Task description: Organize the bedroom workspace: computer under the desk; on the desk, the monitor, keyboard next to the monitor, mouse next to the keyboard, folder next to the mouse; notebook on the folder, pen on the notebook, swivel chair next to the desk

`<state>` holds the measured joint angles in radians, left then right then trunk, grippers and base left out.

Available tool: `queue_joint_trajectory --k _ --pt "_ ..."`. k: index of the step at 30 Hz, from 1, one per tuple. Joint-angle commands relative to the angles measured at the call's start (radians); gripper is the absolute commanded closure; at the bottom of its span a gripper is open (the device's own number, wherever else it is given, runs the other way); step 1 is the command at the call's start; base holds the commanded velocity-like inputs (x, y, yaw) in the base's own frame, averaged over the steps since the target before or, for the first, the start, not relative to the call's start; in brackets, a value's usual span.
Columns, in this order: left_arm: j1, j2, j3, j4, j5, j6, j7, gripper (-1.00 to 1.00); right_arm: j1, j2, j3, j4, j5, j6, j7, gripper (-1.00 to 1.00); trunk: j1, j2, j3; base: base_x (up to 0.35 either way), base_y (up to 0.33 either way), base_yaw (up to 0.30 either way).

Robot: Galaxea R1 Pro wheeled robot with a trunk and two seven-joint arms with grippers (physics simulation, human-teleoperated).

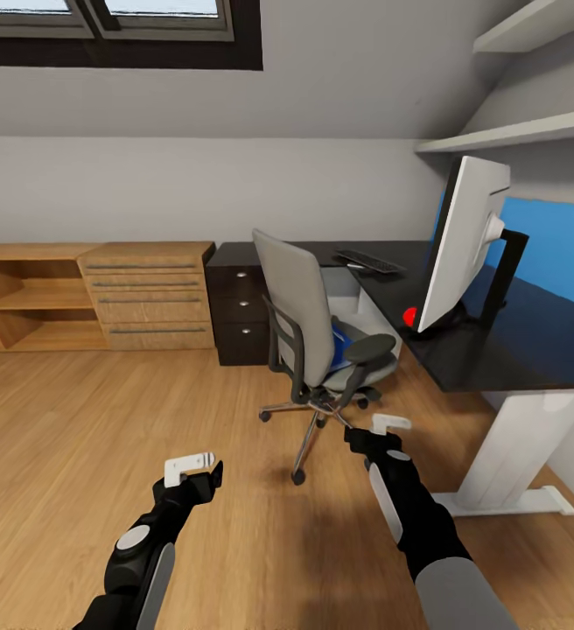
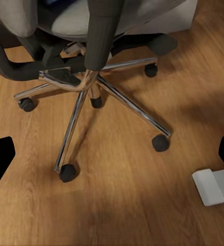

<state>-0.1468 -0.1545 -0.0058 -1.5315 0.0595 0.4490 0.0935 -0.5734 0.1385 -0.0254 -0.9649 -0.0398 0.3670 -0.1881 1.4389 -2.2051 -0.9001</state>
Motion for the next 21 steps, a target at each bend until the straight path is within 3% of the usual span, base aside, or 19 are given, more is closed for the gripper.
queue_joint_trajectory --k 1,6,16,21 --pt "0.000 0.000 -0.001 -0.002 0.006 0.005 0.006 -1.00 0.000 0.001 -0.001 -0.002 -0.007 0.004 -0.003 -1.00 0.004 -0.008 -0.004 0.000 0.000 0.000" --pt "0.000 0.000 0.000 -0.002 0.006 0.005 0.006 -1.00 0.000 0.000 -0.002 -0.004 -0.025 0.000 -0.002 -1.00 0.023 -0.043 -0.020 0.000 0.000 0.000" --pt "0.000 0.000 0.000 -0.004 0.006 0.005 0.006 -1.00 0.000 0.000 -0.005 -0.005 -0.025 -0.001 -0.002 -1.00 0.061 -0.113 -0.051 0.000 0.000 0.000" --pt "0.000 0.000 0.000 -0.012 0.006 0.005 0.005 -1.00 -0.001 -0.001 0.002 0.009 -0.019 -0.108 -0.006 -1.00 0.065 -0.120 -0.054 0.000 0.000 0.000"
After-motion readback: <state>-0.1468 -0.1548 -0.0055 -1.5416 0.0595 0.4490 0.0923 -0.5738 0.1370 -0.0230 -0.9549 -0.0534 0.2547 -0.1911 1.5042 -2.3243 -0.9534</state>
